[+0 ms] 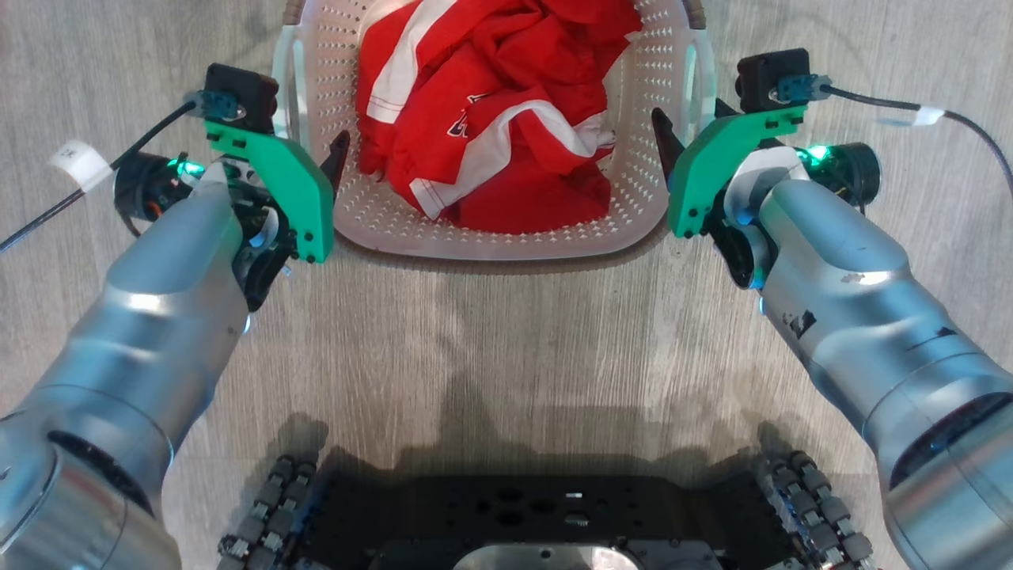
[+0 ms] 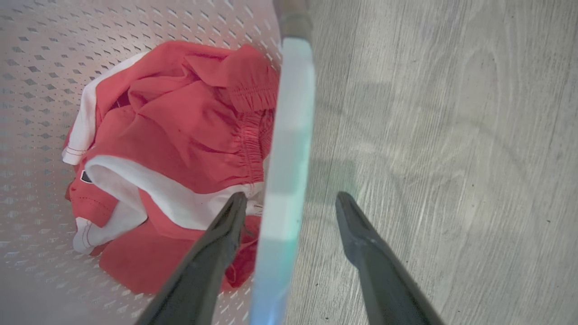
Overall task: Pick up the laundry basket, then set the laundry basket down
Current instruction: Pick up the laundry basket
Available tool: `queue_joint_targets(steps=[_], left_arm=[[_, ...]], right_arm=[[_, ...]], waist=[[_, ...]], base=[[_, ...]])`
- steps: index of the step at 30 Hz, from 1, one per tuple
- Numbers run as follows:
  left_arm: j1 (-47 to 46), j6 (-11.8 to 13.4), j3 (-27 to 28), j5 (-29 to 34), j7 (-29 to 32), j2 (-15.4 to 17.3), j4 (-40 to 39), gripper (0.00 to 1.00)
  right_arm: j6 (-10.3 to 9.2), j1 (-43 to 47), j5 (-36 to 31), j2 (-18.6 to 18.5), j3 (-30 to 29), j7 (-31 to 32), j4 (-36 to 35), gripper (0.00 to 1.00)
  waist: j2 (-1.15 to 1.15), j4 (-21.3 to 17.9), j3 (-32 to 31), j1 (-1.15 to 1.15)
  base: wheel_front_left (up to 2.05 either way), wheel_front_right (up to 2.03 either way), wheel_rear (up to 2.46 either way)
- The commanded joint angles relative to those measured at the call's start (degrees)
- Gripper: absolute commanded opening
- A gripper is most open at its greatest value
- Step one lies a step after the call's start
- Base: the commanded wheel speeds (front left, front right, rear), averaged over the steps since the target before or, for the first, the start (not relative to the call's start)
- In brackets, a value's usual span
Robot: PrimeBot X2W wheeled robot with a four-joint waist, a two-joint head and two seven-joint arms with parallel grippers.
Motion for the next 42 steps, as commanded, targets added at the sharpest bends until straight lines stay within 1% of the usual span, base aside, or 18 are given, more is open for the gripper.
queue_joint_targets(steps=[1,14,15,16,17,18,19,34,42], left_arm=[[-0.75,0.06,-0.31,-1.11,-0.44,2.36,-0.26,1.0],[-2.36,0.06,-5.64,-6.18,-0.02,1.86,0.45,1.0],[-2.45,0.06,-6.0,-6.53,0.1,1.84,0.53,1.0],[-2.53,0.06,-6.36,-6.94,0.37,1.8,0.54,1.0],[-2.6,0.06,-6.72,-7.37,0.7,1.8,0.49,0.62],[-2.73,0.06,-7.05,-7.73,0.84,1.83,0.45,0.36],[-2.87,0.06,-7.36,-8.04,0.84,1.86,0.44,0.0],[-2.92,0.06,-10.73,-11.76,0.33,2.12,-0.7,0.0],[-2.33,0.06,-11.7,-11.31,-0.08,2.33,-1.29,0.0]], right_arm=[[0.4,1.92,0.8,1.07,1.0,-0.81,-0.22,1.0],[0.4,1.18,2.98,1.07,3.46,-1.22,0.99,0.99],[0.4,1.16,3.15,1.07,3.64,-1.21,1.01,0.85],[0.4,1.15,3.35,1.07,3.81,-1.18,1.0,0.48],[0.4,1.13,3.55,1.07,3.98,-1.14,0.98,0.35],[0.4,1.12,3.77,1.07,4.14,-1.1,0.96,0.2],[0.4,1.11,3.97,1.07,4.32,-1.07,0.92,0.0],[0.4,0.87,6.87,1.07,6.77,-1.19,1.55,0.0],[0.4,1.06,8.1,1.07,8.35,-0.19,0.92,0.0]], waist=[[0.0,0.12,0.11,0.0],[0.0,0.61,1.24,0.0],[0.0,0.62,1.32,0.0],[0.0,0.63,1.4,0.0],[0.0,0.65,1.5,0.0],[0.0,0.68,1.59,0.0],[0.0,0.7,1.68,0.0],[0.0,1.14,1.57,0.0],[0.0,0.98,0.22,0.0]], base=[[0.0,0.0,0.0],[0.0,0.0,0.0],[0.0,0.0,0.0],[0.0,0.0,0.0],[0.0,0.0,0.0],[0.0,0.0,0.0],[0.0,0.0,0.0],[0.0,0.0,0.0],[0.0,0.0,0.0]])
